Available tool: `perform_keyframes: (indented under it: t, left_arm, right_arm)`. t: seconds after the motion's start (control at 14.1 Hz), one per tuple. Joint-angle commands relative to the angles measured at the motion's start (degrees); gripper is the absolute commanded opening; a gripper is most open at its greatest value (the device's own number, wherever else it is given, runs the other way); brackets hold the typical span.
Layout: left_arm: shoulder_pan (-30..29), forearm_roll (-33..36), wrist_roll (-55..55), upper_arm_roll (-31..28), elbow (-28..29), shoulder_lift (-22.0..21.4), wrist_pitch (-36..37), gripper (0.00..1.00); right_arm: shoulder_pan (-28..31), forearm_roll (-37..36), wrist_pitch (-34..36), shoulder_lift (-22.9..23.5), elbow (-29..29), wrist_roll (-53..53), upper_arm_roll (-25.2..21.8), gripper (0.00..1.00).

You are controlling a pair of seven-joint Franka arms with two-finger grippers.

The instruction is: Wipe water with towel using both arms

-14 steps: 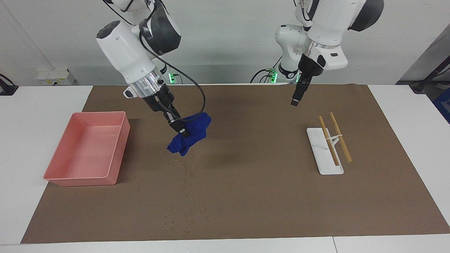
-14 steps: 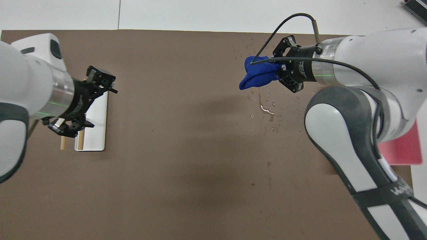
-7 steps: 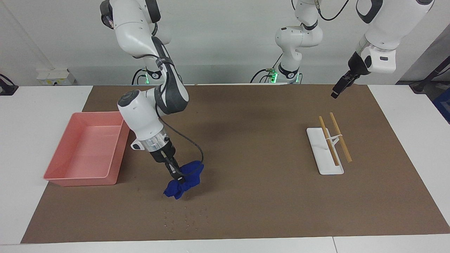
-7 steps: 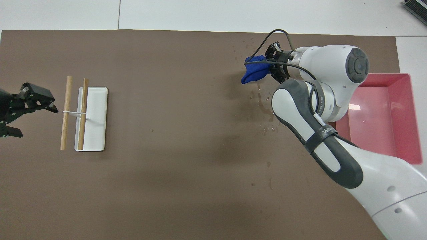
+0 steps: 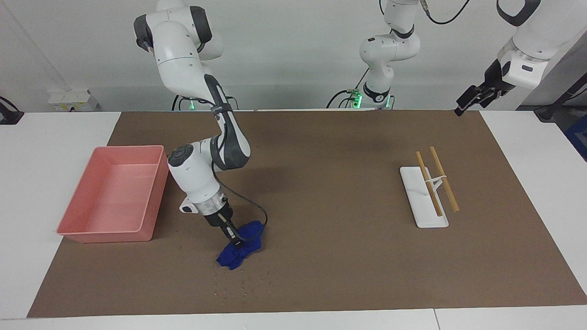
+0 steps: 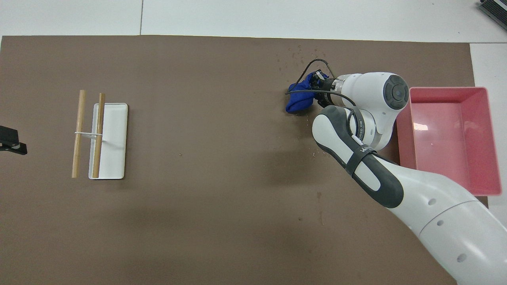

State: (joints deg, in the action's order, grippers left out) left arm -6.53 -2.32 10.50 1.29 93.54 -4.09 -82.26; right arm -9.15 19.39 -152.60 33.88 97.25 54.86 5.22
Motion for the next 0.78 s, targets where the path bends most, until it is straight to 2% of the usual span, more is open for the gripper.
perform_keyframes:
  t: [0.0,0.28,0.57,0.71]
  left_arm:
    - [0.7,1.1,-0.8,0.7,5.1,-3.1,-1.9,1.00]
    - [0.8,1.1,-0.5,1.3,5.2,-3.0,-5.5,1.00]
    - [2.6,1.1,-0.2,1.3,5.8,-2.9,-8.3,1.00]
    - [3.5,1.0,-0.2,1.2,6.1,-2.9,-10.2,1.00]
  right_arm:
    - [0.5,-0.6,-0.9,-3.1,6.6,-2.1,0.4,0.00]
    - [0.3,-0.6,0.0,-5.0,11.3,-4.1,0.4,0.00]
    - [-0.3,-0.6,1.4,-9.9,18.9,-6.7,0.4,0.00]
    - [-0.3,-0.6,4.5,-12.5,22.1,-6.2,0.4,0.00]
